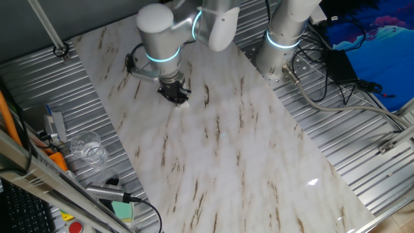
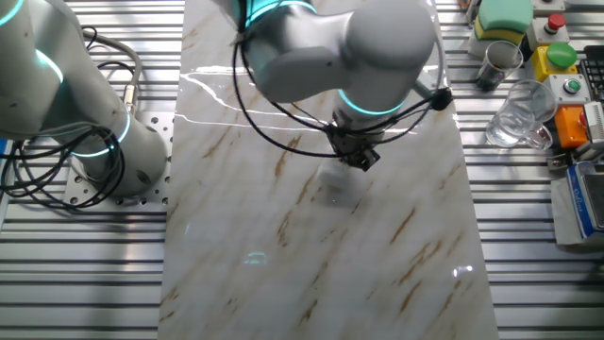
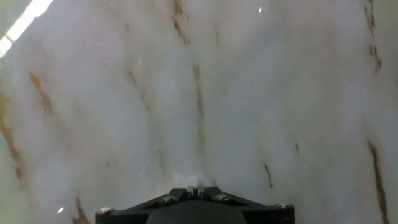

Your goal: Clean the tabletop with a sponge

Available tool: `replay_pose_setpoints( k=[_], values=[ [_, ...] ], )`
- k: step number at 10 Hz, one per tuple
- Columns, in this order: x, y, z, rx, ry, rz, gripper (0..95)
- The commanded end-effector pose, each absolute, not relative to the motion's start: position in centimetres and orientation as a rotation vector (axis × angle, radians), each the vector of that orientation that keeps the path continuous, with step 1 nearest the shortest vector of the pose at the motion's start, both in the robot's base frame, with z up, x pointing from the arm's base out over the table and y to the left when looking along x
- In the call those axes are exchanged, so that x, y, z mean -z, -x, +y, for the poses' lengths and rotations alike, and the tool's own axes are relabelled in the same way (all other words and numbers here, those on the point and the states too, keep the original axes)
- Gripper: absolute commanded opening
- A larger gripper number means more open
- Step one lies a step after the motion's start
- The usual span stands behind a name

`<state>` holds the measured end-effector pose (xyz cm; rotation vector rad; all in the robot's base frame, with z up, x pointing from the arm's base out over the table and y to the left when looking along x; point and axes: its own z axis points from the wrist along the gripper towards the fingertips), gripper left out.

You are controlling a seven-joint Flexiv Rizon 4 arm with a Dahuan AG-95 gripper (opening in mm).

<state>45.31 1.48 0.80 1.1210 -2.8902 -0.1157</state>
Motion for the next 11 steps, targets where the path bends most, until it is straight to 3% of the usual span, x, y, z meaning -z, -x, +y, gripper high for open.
replay_pose_setpoints(
  k=[1,11],
  values=[
    [-0.1,-45.7,1.9,0.000,-1.138,-2.822,0.0],
    [0.1,-47.6,5.4,-0.002,-1.114,-2.874,0.0]
  ],
)
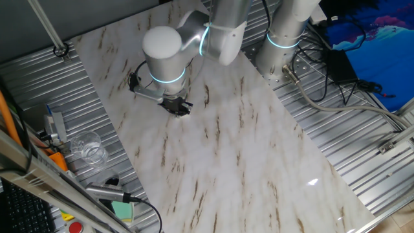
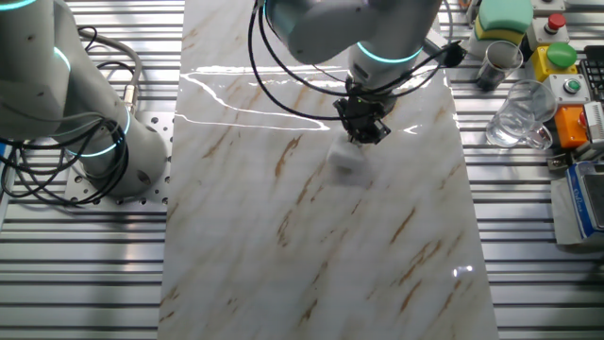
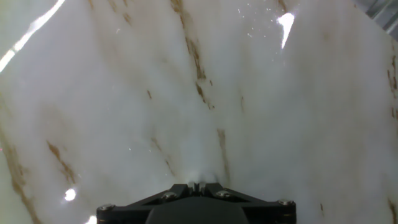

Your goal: Clean the tabletop with a sponge

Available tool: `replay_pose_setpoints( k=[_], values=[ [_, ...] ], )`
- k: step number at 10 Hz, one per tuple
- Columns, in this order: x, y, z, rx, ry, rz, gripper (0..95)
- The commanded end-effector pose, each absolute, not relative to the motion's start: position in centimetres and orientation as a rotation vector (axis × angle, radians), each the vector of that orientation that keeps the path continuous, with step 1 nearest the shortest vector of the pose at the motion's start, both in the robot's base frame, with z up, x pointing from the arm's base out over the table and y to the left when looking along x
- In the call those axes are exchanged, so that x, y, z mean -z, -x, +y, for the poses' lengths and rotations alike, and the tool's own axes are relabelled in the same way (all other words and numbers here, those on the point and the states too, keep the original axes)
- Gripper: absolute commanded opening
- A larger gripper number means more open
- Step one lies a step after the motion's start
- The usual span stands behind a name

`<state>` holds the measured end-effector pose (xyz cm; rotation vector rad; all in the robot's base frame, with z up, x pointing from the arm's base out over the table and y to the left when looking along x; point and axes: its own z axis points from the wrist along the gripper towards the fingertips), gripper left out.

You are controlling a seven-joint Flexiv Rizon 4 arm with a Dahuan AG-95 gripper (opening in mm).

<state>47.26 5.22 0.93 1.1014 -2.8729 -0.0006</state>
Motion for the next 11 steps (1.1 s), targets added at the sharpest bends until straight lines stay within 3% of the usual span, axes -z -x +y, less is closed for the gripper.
replay_pose_setpoints(
  k=[1,11],
  values=[
    [0.0,-47.8,5.5,0.006,-1.115,-2.874,0.0],
    [-1.9,-47.7,5.6,0.080,-1.133,-2.881,0.0]
  ],
)
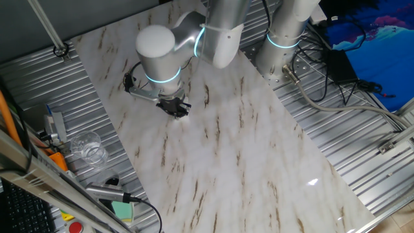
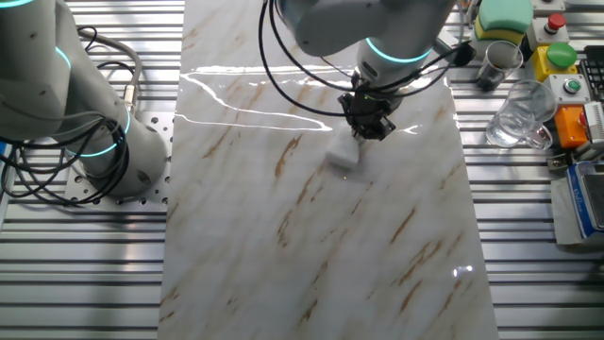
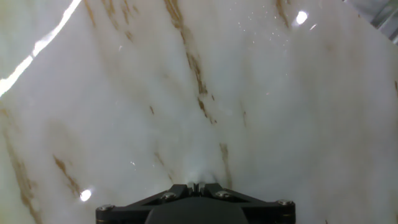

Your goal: Clean the tabletop with a sponge

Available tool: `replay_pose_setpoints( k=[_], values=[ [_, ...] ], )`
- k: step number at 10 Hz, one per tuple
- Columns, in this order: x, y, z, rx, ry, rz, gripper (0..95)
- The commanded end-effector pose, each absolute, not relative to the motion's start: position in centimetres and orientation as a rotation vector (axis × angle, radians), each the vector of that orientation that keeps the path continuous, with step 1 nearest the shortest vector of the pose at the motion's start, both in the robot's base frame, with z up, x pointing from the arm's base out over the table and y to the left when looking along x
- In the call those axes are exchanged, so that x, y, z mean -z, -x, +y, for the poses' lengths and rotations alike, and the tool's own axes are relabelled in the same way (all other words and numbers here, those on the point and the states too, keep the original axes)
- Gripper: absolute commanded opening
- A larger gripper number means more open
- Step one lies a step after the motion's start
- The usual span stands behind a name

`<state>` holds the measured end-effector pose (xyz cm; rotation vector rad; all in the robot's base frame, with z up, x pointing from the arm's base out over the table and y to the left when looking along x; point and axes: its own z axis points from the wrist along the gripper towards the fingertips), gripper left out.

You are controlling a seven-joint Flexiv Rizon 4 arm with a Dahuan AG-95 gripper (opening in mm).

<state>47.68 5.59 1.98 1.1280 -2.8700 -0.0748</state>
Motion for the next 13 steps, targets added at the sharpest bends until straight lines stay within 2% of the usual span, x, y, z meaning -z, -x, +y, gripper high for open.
replay_pose_setpoints(
  k=[1,13],
  values=[
    [-1.8,-47.9,5.8,0.091,-1.141,-2.885,0.0],
    [-1.5,-52.7,12.4,0.138,-1.113,-2.919,0.0]
  ],
)
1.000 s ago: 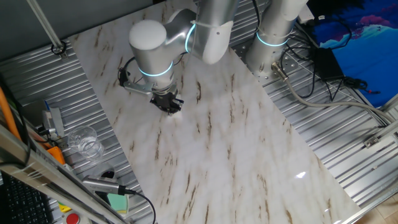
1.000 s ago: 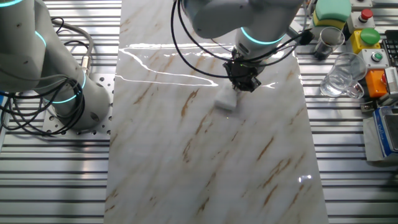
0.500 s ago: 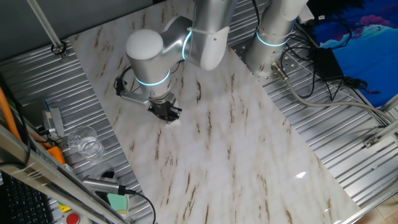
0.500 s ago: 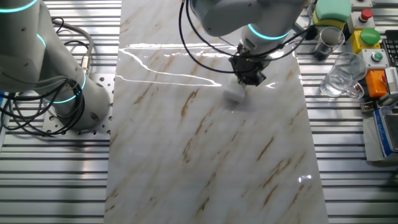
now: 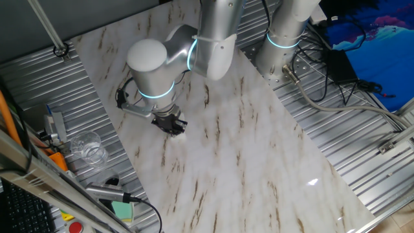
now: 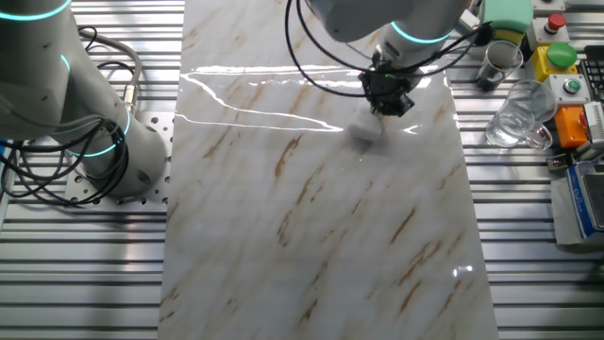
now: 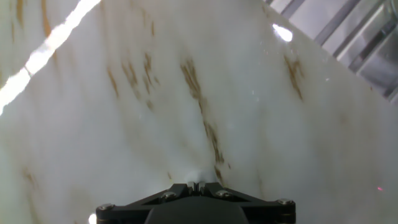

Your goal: Clean the tabletop with a sponge

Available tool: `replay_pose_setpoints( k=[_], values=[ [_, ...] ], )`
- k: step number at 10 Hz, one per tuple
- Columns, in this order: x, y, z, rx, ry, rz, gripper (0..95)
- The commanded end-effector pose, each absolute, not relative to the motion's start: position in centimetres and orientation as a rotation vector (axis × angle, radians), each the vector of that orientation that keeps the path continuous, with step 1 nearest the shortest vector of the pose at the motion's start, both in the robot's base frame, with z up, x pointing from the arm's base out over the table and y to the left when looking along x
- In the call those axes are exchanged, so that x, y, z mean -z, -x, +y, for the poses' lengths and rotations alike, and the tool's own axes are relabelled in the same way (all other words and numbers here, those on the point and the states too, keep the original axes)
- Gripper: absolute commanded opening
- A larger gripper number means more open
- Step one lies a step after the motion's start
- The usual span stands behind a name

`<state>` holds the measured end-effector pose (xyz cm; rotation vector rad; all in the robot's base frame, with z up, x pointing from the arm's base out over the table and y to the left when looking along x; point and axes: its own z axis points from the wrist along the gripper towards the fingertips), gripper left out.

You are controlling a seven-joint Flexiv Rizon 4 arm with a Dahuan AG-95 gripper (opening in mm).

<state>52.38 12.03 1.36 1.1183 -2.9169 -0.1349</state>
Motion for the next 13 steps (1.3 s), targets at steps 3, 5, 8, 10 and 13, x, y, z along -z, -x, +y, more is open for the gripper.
replay_pose_setpoints(
  k=[3,5,8,10,13],
  values=[
    [-1.7,-53.7,13.5,0.157,-1.105,-2.926,0.0],
    [-2.0,-54.3,14.0,0.199,-1.087,-2.941,0.0],
    [-2.1,-55.1,15.3,0.232,-1.003,-2.997,0.0],
    [-1.9,-55.4,16.5,0.227,-0.949,-3.024,0.0],
    [-1.9,-55.8,18.0,0.209,-0.868,-3.049,0.0]
  ],
)
